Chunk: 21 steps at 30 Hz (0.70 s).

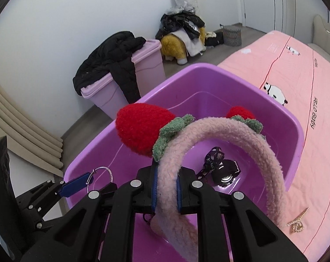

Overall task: Organize jewelry
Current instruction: 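Carry the bangle and headband over the purple tub with both tools, then open the left tool to drop the bangle while the right tool drops the headband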

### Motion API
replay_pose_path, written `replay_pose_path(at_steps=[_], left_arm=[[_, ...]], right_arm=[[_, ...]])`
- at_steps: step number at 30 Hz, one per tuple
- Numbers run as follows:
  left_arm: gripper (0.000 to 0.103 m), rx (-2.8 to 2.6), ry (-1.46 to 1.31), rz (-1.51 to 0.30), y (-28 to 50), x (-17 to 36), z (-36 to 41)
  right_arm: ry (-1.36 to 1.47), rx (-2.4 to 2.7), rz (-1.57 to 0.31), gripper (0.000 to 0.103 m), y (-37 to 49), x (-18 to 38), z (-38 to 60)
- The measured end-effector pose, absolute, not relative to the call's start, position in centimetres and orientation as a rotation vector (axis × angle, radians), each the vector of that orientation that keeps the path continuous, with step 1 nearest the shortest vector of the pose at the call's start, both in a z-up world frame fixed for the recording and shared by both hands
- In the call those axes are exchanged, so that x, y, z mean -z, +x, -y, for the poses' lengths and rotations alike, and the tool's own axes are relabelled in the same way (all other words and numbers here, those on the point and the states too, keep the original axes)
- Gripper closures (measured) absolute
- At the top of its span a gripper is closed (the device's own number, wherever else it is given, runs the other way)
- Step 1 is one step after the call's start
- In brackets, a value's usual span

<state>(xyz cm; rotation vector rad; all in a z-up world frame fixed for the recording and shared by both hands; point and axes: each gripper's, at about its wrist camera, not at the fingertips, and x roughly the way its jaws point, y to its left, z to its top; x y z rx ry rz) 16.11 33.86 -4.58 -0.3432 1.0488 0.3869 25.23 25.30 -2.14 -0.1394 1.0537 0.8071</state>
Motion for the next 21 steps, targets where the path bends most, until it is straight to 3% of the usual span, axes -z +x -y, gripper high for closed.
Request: replay_pose_path(at_steps=[3,4,5,6,7,8,21], left_arm=[[0.059,-0.396,-0.348,-1.076,16.2,5.3,-34.2],[0.058,-0.403,-0.353,-1.081,16.2,5.5,-34.3],[0.058,-0.408,-0.357,-1.085,16.1,5.6,-34.4],[0.049,-0.412,-0.358,-1.087,16.1,5.6,-34.4],[0.041,-0.419,-0.356,-1.086,16.0,5.6,-34.4],[0.022,-0.431,-0.348,-1.08,15.8,5.5,-34.5],[0.02,-0.467,-0.331,-1.049,14.6,4.4,-34.7]], right_arm=[[-0.161,-0.793,-1.077,0.088,25.8,2.7,-26.1],[-0.171,-0.789,-1.087,0.084,26.1,2.9,-26.5],[-0.183,-0.778,-1.088,0.073,26.1,3.0,-26.6],[-0.199,-0.762,-1.076,0.059,26.2,3.0,-26.6],[-0.204,-0.751,-1.063,0.053,26.2,2.9,-26.6],[-0.203,-0.746,-1.053,0.047,26.1,2.8,-26.4],[-0.189,-0.727,-1.048,0.047,25.1,2.6,-24.8]])
